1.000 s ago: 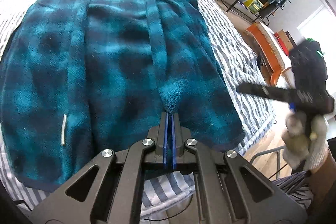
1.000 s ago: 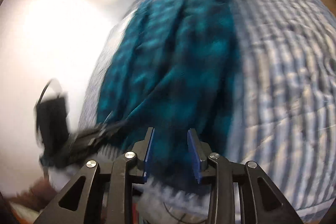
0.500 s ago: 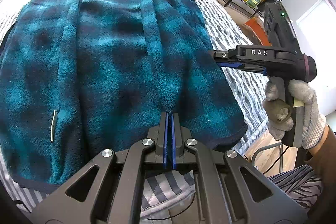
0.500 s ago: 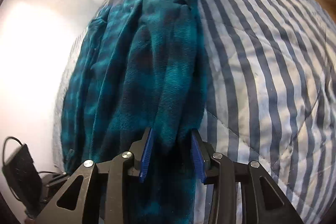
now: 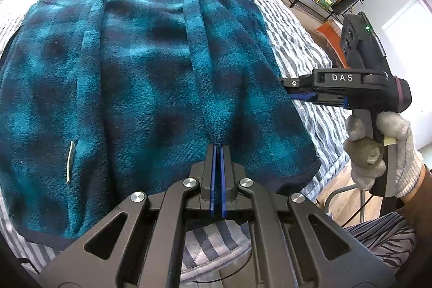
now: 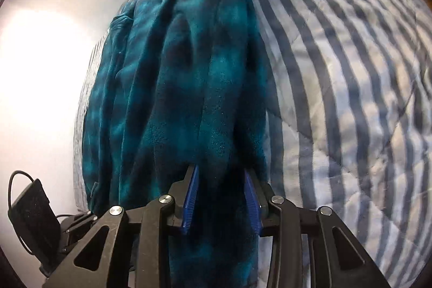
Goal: Fold large clothes
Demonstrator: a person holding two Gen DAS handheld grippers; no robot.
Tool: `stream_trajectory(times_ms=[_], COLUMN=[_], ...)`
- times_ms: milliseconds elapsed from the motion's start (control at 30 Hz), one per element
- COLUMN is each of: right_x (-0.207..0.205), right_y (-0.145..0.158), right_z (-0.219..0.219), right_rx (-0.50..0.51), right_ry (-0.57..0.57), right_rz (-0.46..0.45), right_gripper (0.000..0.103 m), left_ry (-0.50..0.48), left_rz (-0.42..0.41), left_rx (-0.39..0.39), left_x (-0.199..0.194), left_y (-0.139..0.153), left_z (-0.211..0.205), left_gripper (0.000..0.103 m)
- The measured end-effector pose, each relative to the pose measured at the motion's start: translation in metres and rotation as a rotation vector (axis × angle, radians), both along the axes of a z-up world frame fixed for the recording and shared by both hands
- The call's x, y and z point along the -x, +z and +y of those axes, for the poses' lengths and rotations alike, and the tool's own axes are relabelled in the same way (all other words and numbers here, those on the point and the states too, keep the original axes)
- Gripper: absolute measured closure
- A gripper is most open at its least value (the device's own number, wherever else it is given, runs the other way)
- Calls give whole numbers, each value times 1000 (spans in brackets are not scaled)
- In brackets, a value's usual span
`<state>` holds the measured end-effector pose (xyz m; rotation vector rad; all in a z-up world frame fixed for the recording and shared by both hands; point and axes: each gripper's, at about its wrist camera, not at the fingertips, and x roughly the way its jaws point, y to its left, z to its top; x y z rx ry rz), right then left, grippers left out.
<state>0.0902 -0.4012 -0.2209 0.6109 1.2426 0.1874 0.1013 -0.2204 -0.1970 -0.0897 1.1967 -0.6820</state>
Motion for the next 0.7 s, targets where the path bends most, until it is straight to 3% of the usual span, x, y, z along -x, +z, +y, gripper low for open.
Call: stream_trajectory(times_ms=[33,167,233,367,467,533,700], right_x=[-1,10,13,11,16,28,69], right_y=[3,36,46,30,26,37,44], right_z=[1,-1,-2,15,13,9,1], right_rx=[0,55,95,256,309,271,64], right_ry=[11,25,37,90,102,93,61], right_rz=[-12,-99,-110,-58,-20,-52,-66], right_gripper=[101,102,103,101,92,72,72], left_ry=[-1,11,-1,-10,-16,-16,-44], left_rz=[1,-32,-56,-34,-51,-115,-154], left_rx=[4,15,-22,-83,-94,-116,-37], left_x=[0,6,7,8,12,17,28], left_y=[0,11,9,-9,-4,7,27], left_z=[0,6,5,-3,-1,3,11], left_gripper=[103,103,103,103,103,103,103])
